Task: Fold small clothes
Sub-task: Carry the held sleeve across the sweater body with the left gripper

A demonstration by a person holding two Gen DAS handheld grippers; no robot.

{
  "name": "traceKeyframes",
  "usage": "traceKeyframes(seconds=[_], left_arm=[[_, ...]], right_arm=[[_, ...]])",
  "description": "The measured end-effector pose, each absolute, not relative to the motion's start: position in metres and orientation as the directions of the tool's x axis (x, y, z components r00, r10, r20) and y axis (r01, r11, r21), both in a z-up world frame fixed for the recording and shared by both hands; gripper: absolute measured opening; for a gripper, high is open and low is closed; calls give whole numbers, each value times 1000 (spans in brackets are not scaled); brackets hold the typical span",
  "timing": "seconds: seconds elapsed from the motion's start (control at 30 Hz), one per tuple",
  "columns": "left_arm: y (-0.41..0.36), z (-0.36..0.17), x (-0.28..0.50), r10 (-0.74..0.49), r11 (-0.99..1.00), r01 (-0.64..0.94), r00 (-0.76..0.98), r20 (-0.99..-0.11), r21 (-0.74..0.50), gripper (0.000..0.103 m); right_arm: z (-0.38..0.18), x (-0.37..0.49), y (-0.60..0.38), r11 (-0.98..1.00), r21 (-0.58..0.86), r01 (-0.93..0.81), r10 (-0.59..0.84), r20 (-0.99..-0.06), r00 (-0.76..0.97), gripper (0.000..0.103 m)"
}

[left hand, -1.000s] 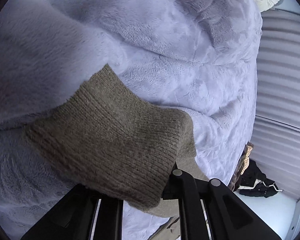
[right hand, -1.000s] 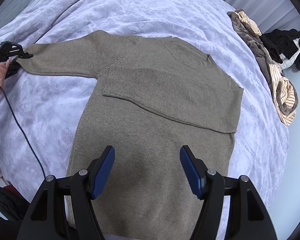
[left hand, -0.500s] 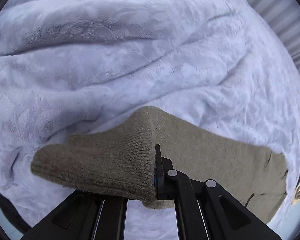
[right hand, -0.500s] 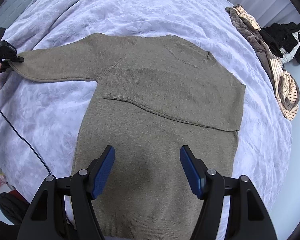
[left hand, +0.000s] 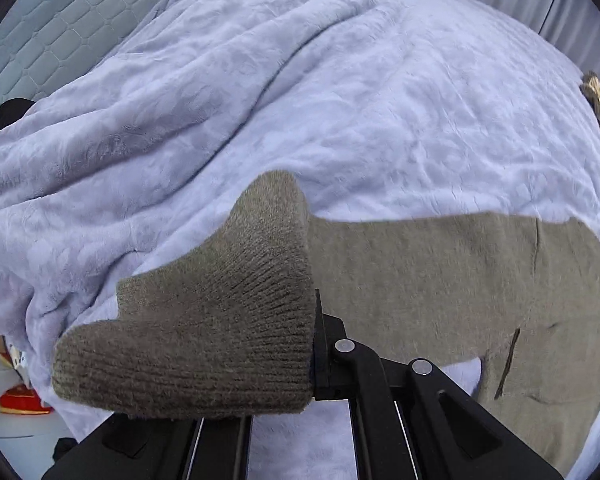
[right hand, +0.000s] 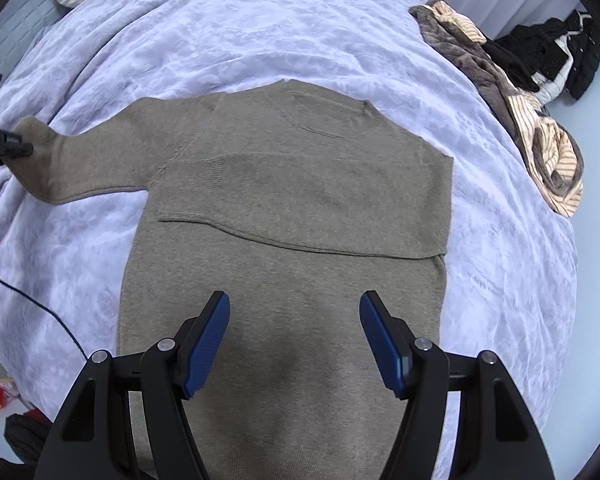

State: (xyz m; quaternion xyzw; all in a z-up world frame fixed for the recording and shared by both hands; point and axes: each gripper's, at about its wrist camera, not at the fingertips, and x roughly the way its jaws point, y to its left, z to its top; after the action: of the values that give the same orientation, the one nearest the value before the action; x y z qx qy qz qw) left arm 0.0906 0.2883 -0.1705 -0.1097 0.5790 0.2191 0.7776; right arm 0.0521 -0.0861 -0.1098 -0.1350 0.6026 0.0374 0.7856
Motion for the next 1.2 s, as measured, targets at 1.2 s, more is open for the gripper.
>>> traceKeyframes(seconds=[1.2], left_arm=[[74, -148, 115, 327, 942, -144, 198, -924, 303, 6]], right_arm=[[-134, 99, -187, 975, -107, -193, -56, -966, 254, 71]])
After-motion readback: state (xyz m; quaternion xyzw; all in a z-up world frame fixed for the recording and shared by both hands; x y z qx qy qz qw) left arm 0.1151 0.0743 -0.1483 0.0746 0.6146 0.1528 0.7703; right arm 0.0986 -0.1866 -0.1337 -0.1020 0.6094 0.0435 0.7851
